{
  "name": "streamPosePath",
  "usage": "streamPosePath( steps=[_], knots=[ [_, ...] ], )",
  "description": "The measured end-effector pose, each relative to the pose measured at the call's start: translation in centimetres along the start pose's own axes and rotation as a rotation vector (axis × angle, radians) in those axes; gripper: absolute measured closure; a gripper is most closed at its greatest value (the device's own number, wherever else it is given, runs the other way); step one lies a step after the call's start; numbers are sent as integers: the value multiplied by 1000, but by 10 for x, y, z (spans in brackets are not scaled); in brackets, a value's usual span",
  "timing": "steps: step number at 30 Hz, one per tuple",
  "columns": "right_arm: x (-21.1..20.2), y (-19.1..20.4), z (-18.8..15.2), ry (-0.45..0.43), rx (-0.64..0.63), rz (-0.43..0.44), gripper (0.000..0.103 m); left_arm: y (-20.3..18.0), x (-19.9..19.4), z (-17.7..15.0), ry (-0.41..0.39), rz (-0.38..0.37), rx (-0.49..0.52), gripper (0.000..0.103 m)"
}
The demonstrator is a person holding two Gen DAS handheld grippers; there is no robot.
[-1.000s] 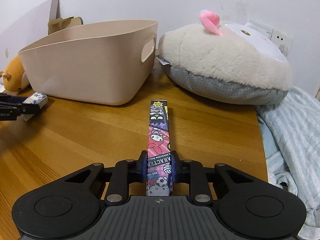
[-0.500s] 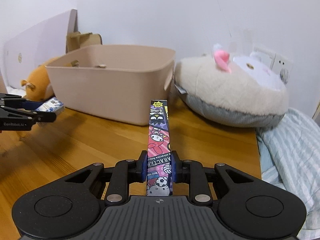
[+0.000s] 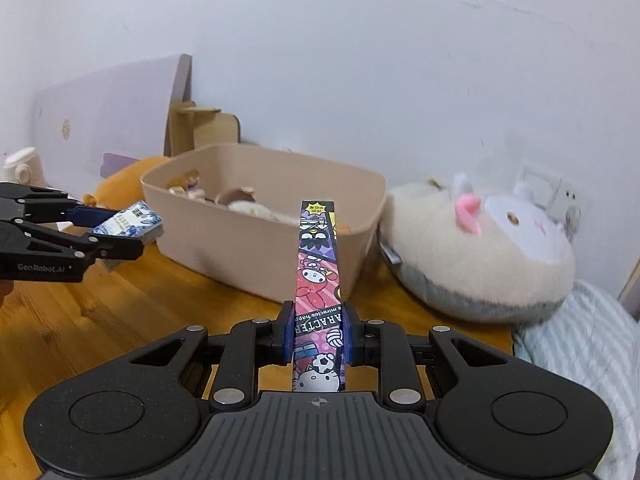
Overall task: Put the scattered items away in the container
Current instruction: 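Lift and carry candy stick and tissue packet over the container with both tools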
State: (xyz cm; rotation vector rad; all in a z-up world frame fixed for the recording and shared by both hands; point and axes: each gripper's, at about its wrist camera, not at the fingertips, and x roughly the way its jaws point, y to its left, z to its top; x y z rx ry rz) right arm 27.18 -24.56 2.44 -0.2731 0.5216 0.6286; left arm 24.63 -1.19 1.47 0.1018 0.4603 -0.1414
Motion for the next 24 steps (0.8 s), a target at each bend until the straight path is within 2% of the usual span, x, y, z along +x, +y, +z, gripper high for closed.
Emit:
streamPosePath(
  steps=[11, 18, 24],
  knots=[
    [-3, 19, 40, -72, -22, 19, 82, 18, -2, 40, -54, 36, -20, 56],
    [6, 26, 62, -86, -42, 39, 82, 34, 9, 63, -69, 74, -30, 56],
    [23, 32, 77, -80, -68, 23, 82, 42, 20, 75, -91, 107, -29, 56]
  ],
)
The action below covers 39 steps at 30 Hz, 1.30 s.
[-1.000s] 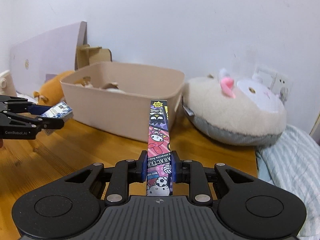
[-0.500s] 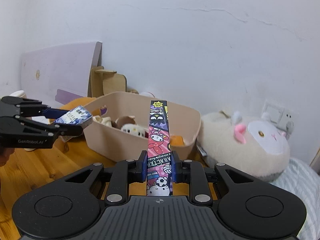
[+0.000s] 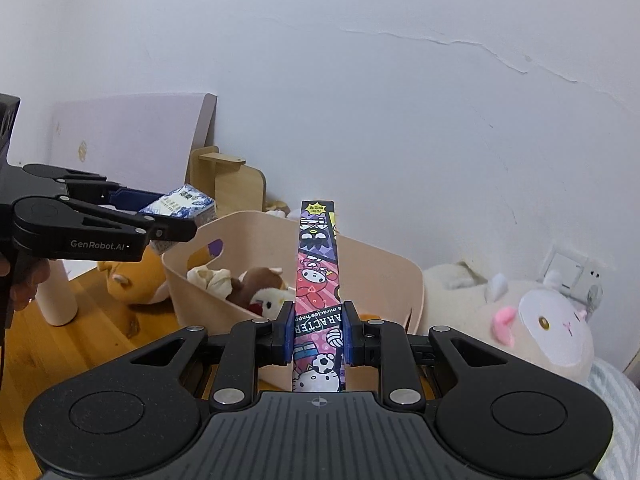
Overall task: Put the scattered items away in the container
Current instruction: 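Lift and carry candy stick and tissue packet over the container with both tools, then open right tool dropping candy stick while left tool releases tissue packet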
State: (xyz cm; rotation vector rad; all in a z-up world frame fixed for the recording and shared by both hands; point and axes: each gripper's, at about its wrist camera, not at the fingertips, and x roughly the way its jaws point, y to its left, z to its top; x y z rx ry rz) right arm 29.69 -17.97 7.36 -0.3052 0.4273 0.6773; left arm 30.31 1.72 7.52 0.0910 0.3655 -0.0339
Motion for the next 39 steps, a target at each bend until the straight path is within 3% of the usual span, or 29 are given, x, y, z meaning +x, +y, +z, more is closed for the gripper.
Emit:
streamPosePath(
  steps=[6, 23, 31, 39],
  knots=[
    [28, 0, 8, 28, -16, -19, 82, 9, 24, 6, 22, 11, -32, 56],
    [108, -8, 15, 75, 36, -42, 82, 23, 122, -3, 216, 10, -124, 56],
    [145, -2, 14, 117, 68, -32, 82, 24, 148, -15, 323, 13, -134, 56],
    [151, 7, 13, 143, 58, -25, 80, 22, 154, -24, 349, 7, -127, 54]
  ],
)
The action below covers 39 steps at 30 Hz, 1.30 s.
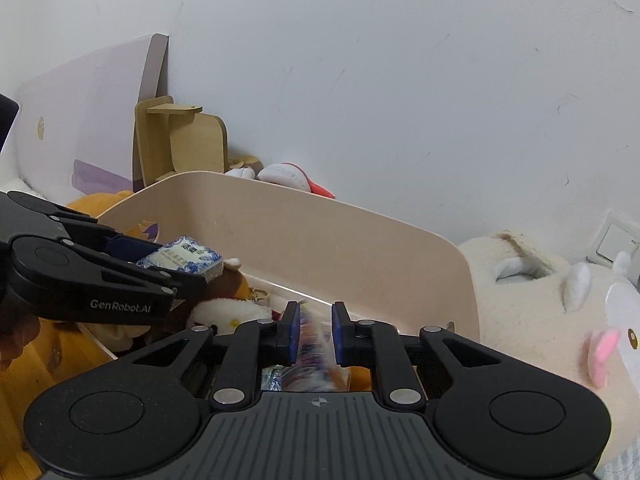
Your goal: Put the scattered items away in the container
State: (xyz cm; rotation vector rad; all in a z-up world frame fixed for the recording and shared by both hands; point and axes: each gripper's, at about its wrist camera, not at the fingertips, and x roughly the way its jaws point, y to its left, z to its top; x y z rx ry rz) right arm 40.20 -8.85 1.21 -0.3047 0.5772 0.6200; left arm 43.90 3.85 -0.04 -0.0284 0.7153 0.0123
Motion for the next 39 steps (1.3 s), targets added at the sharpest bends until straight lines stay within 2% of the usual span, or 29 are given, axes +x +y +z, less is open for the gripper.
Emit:
streamPosePath(
  steps=[2, 5, 8, 17, 22, 25, 29, 32, 39],
  knots=[
    [-2, 1, -1, 1, 1, 5, 72, 0, -1, 0, 9, -7, -6, 37],
    [-8, 3, -4, -16, -8, -8, 52, -2, -4, 0, 10, -27, -19, 31],
    [-18, 1, -6, -32, 6, -11, 49, -7, -7, -2, 17, -20, -13, 27],
    [-41, -3, -8, -59, 31, -24, 42, -10, -22, -6, 23, -20, -37, 23],
    [-59, -4, -12, -86, 70, -34, 33, -10, -39, -8, 5, -18, -54, 22],
    [-71, -3, -16, -104, 101, -33, 25, -12, -50, -10, -13, -22, -55, 21],
    [-83, 2, -23, -117, 134, -38, 3, -16, -65, -17, -31, -34, -60, 20],
    [-95, 7, -30, -139, 149, -38, 1, -16, -78, -26, -55, -45, -88, 20],
    [-116, 7, -47, -138, 254, -31, 0, -27, -113, -43, -118, 19, -96, 20]
  ],
)
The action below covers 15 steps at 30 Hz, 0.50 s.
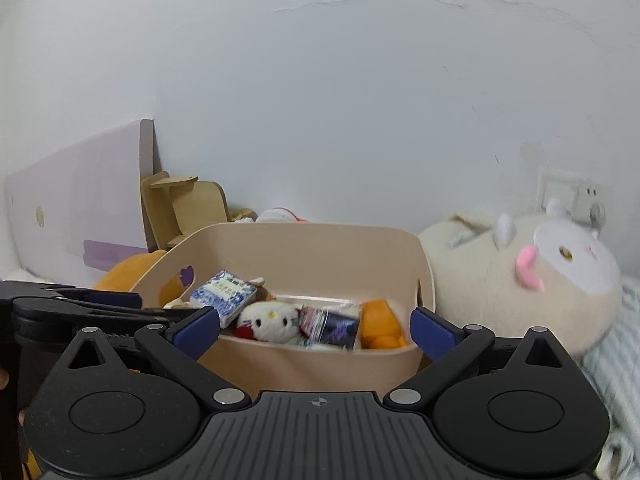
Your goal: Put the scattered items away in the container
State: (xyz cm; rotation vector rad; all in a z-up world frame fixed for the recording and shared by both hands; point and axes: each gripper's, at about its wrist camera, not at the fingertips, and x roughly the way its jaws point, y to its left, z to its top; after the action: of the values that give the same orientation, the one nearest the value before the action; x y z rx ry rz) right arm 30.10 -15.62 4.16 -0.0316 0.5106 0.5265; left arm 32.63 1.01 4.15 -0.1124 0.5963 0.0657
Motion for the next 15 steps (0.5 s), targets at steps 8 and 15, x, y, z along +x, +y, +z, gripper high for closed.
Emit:
streamPosePath(
  steps=[8, 15],
  knots=[
    [-24, -1, -24, 4, 53, -31, 0, -20, -42, -20, -92, 46, 87, 20],
    [-53, -1, -43, 2, 109, -34, 0, -22, -66, -42, -86, 25, 79, 19]
  ],
)
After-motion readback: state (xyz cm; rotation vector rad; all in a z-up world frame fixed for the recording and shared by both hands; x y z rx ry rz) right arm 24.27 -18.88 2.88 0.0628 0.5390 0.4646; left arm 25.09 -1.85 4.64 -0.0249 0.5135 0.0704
